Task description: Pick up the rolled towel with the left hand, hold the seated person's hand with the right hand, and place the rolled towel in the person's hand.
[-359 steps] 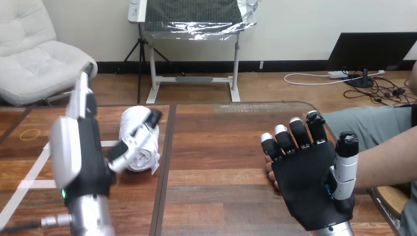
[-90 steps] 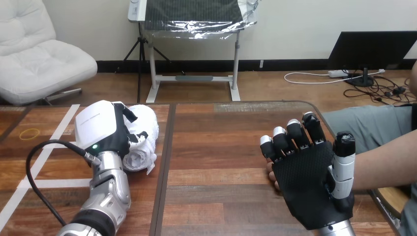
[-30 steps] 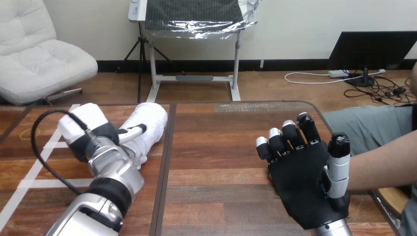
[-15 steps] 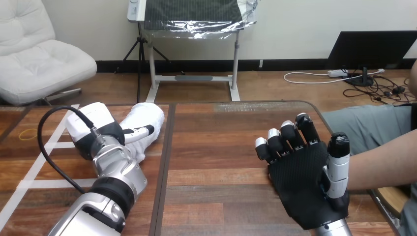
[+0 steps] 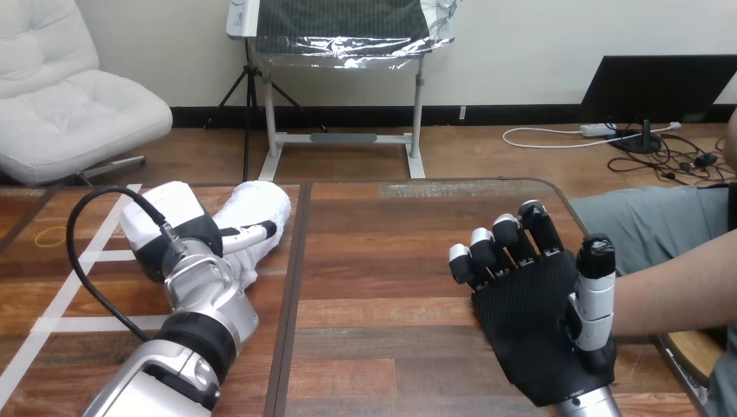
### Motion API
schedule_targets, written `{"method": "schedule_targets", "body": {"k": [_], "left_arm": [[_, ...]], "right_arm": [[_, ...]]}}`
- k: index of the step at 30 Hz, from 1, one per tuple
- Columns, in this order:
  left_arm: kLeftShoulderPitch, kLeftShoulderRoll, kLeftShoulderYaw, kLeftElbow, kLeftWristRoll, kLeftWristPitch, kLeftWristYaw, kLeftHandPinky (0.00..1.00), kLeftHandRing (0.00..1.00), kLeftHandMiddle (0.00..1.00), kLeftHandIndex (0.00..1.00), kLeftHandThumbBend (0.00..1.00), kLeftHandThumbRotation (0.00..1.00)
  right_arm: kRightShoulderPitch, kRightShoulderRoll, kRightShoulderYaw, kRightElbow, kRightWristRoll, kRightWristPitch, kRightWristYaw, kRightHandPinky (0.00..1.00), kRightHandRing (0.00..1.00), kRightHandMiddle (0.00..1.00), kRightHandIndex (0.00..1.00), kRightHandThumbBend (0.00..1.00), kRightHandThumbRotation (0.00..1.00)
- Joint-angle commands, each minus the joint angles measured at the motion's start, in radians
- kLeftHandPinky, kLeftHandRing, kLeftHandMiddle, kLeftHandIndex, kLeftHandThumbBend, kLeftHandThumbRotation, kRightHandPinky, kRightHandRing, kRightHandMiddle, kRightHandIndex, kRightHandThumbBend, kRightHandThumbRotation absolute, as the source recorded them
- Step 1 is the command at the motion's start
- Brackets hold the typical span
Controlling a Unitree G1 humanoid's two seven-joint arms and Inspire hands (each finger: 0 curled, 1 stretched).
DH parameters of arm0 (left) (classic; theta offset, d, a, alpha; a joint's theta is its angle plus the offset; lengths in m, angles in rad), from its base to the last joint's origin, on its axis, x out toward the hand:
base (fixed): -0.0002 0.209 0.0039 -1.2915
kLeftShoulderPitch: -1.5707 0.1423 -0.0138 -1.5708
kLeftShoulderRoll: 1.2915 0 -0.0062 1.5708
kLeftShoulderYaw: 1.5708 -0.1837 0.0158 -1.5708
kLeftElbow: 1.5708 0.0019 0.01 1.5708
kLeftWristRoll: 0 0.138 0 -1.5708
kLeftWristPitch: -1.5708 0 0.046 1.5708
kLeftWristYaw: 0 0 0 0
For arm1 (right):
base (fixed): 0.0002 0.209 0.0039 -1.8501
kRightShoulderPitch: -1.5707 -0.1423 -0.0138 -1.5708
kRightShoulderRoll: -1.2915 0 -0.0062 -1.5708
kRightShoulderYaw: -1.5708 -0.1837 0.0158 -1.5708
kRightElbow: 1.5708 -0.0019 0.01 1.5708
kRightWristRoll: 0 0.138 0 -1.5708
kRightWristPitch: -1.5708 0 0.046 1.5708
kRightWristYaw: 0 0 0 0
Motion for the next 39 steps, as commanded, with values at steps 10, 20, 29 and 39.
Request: {"method": "schedule_targets", "body": {"k": [10, 20, 29, 39], "left_arm": [[-0.059, 0.029, 0.023, -0.032, -0.011, -0.066, -0.024, 0.87, 0.9, 0.94, 0.93, 1.0, 0.78], [-0.086, 0.017, -0.034, 0.043, 0.04, -0.055, -0.055, 0.78, 0.83, 0.89, 0.88, 0.98, 0.67], [-0.091, 0.012, -0.081, 0.111, 0.078, -0.073, -0.081, 0.74, 0.8, 0.85, 0.86, 0.96, 0.62], [-0.082, 0.008, -0.115, 0.157, 0.106, -0.097, -0.072, 0.63, 0.71, 0.79, 0.84, 0.99, 0.67]], "right_arm": [[-0.069, 0.044, -0.01, 0.001, 0.003, -0.011, 0.014, 0.29, 0.37, 0.43, 0.44, 0.95, 0.28], [-0.069, 0.047, -0.012, -0.001, 0.016, -0.005, 0.015, 0.29, 0.36, 0.43, 0.44, 0.97, 0.26], [-0.061, 0.045, -0.013, -0.018, 0.015, -0.003, 0.002, 0.29, 0.36, 0.43, 0.44, 0.97, 0.26], [-0.055, 0.045, -0.015, -0.023, 0.018, -0.006, 0.008, 0.3, 0.36, 0.42, 0.44, 0.96, 0.26]]}}
